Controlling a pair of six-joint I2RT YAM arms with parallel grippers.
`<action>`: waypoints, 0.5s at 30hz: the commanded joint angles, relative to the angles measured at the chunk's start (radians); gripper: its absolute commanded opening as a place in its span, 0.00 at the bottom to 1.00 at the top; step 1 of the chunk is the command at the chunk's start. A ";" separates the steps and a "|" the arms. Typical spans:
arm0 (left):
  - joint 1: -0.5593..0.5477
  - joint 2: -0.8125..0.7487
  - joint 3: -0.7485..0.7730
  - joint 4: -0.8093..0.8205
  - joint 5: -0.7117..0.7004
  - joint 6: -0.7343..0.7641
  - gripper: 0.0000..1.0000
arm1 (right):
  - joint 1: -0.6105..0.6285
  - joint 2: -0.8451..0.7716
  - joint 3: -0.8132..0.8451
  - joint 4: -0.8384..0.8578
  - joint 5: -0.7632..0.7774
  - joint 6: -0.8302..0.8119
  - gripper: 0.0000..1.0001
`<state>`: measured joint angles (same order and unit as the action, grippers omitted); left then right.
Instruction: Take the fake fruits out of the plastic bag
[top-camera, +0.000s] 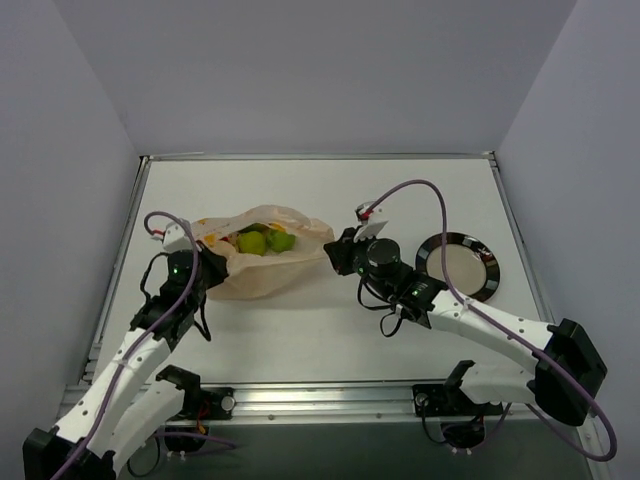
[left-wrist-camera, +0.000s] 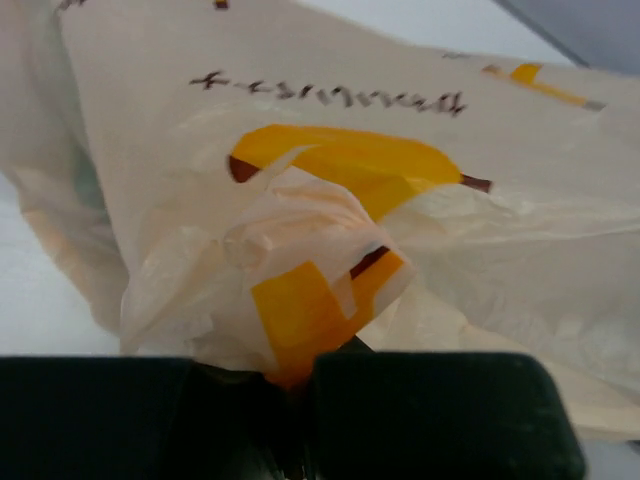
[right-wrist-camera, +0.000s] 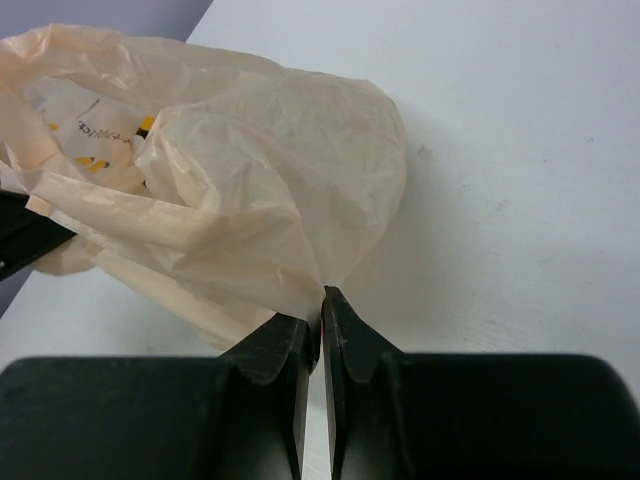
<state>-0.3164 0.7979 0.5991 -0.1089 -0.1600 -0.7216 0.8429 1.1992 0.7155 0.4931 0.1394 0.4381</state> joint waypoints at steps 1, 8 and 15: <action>0.000 -0.109 -0.047 -0.182 -0.010 -0.050 0.02 | -0.007 0.032 0.027 -0.044 0.000 0.016 0.06; -0.003 -0.226 -0.090 -0.359 -0.078 -0.154 0.02 | -0.015 0.272 0.203 -0.063 -0.030 0.002 0.18; -0.009 -0.198 -0.191 -0.345 -0.073 -0.225 0.02 | -0.082 0.635 0.475 -0.021 -0.043 0.048 0.18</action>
<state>-0.3199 0.6022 0.4416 -0.4160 -0.2195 -0.8959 0.7982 1.7454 1.1023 0.4427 0.0875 0.4591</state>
